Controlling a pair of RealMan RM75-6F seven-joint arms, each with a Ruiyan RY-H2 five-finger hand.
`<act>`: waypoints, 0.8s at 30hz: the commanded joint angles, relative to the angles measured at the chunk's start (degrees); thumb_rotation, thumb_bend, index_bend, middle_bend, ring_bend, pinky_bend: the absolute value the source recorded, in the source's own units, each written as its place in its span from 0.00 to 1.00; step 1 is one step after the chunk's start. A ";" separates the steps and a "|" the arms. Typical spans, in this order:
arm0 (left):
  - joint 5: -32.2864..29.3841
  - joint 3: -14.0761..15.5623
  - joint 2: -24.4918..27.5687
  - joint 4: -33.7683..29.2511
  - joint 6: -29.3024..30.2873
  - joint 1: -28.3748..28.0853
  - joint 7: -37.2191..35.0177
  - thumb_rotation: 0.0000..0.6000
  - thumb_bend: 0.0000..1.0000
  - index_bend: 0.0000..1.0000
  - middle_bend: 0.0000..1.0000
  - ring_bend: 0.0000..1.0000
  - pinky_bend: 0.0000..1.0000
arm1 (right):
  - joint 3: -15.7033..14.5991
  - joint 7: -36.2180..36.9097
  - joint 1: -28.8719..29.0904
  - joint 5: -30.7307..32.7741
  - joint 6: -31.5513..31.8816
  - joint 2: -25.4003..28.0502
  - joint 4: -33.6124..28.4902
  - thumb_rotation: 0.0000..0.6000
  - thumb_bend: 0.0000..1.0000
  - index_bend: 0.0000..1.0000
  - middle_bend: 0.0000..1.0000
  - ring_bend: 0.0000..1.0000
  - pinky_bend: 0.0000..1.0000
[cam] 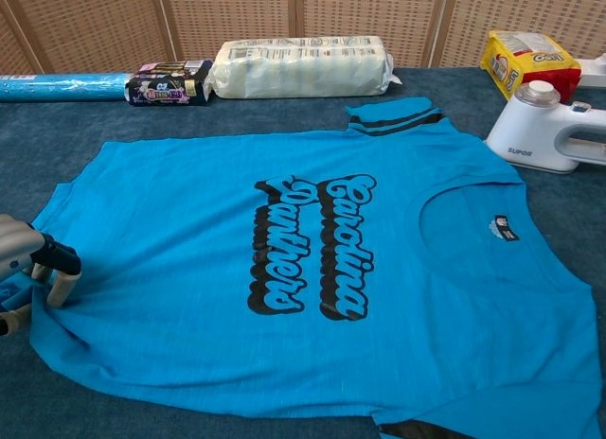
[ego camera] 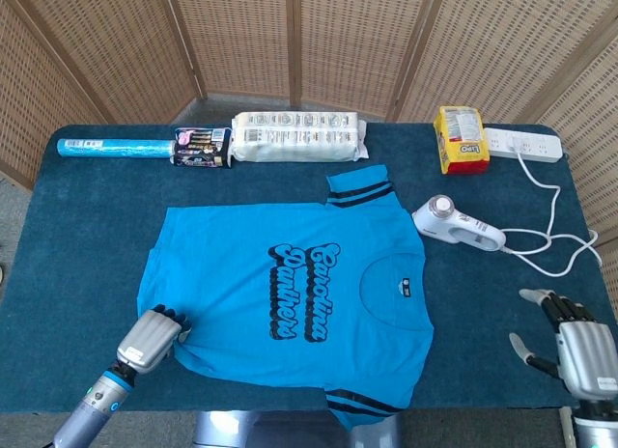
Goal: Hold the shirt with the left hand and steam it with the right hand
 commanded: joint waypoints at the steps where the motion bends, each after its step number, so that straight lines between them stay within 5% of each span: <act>1: -0.27 0.00 0.06 -0.35 -0.29 -0.21 0.32 1.00 0.45 0.64 0.61 0.51 0.43 | 3.81 -1.23 5.43 1.08 -5.33 1.16 -3.53 0.88 0.32 0.28 0.33 0.36 0.40; 11: -2.09 0.23 0.12 -2.40 -1.88 -0.87 2.06 1.00 0.44 0.64 0.61 0.51 0.43 | 12.73 -1.07 19.65 16.42 -22.71 -0.54 -1.39 0.88 0.31 0.21 0.27 0.32 0.38; 24: -4.03 -0.20 0.17 -4.97 -3.36 -2.09 3.56 1.00 0.43 0.64 0.61 0.51 0.43 | 13.82 -15.82 27.65 32.55 -27.23 -7.49 8.35 0.88 0.29 0.07 0.21 0.21 0.32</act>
